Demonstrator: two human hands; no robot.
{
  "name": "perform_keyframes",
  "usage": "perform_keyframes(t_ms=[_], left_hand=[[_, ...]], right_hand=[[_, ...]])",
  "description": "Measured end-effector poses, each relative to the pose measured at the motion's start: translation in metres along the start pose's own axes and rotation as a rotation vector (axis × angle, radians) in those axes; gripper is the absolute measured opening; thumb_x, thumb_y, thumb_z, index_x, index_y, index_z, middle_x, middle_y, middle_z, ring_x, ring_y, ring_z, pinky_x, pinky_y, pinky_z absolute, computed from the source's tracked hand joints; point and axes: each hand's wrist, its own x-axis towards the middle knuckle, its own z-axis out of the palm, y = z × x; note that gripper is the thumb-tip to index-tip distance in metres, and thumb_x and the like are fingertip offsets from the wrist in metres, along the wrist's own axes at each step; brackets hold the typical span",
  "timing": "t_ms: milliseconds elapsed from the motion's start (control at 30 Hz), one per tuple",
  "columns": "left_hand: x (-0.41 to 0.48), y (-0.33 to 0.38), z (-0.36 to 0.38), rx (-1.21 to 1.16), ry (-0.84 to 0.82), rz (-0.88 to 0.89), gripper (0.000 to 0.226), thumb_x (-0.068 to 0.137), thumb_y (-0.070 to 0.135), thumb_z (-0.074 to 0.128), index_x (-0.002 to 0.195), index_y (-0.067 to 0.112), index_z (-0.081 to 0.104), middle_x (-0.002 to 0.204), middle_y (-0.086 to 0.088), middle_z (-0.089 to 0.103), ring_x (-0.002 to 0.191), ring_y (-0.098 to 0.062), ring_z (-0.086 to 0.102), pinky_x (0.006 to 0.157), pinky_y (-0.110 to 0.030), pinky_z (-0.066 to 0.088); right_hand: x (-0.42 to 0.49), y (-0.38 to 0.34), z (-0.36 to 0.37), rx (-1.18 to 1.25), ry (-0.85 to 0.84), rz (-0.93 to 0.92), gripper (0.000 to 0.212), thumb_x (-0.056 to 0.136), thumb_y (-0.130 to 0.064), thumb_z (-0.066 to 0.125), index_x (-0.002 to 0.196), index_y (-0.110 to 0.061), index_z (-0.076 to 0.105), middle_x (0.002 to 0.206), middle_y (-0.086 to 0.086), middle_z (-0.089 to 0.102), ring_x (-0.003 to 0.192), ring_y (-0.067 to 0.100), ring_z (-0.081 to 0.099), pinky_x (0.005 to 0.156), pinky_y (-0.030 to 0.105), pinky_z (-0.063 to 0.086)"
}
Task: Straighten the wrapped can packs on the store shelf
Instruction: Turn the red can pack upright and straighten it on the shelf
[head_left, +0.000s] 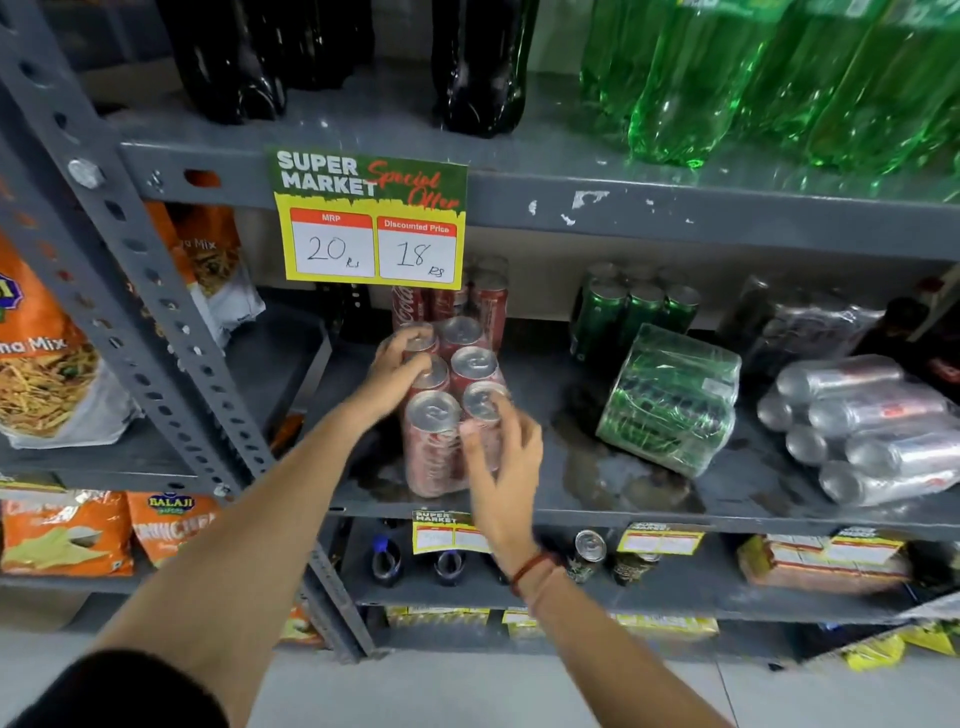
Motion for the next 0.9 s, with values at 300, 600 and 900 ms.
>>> perform_keyframes(t_ms=[300, 600, 900], left_hand=[[-0.036, 0.03, -0.008, -0.154, 0.29, -0.147, 0.03, 0.09, 0.015, 0.048, 0.118, 0.015, 0.058, 0.126, -0.009, 0.059, 0.112, -0.02, 0.055, 0.098, -0.029, 0.044], [-0.114, 0.035, 0.1, 0.069, 0.554, -0.18, 0.111, 0.067, 0.059, 0.07, 0.149, 0.023, 0.004, 0.155, -0.018, -0.023, 0.143, -0.042, -0.012, 0.111, -0.062, 0.013], [-0.076, -0.008, 0.029, 0.076, 0.356, -0.097, 0.115, 0.051, 0.035, 0.088, 0.144, 0.031, 0.021, 0.157, -0.012, -0.017, 0.146, -0.033, -0.002, 0.116, -0.051, 0.021]], right_hand=[[0.041, -0.017, -0.012, 0.076, 0.051, 0.014, 0.049, 0.09, -0.05, 0.048, 0.133, -0.027, 0.047, 0.122, -0.001, 0.037, 0.12, 0.018, 0.046, 0.107, 0.031, 0.036], [0.16, -0.035, -0.006, -0.206, -0.745, 0.059, 0.058, 0.086, -0.046, 0.06, 0.14, -0.03, 0.043, 0.153, 0.001, 0.035, 0.135, 0.011, 0.032, 0.103, 0.019, 0.023], [0.134, -0.013, -0.004, -0.347, -0.394, -0.012, 0.067, 0.076, -0.05, 0.071, 0.136, -0.031, 0.049, 0.138, 0.014, 0.044, 0.129, 0.031, 0.037, 0.115, 0.042, 0.027]])
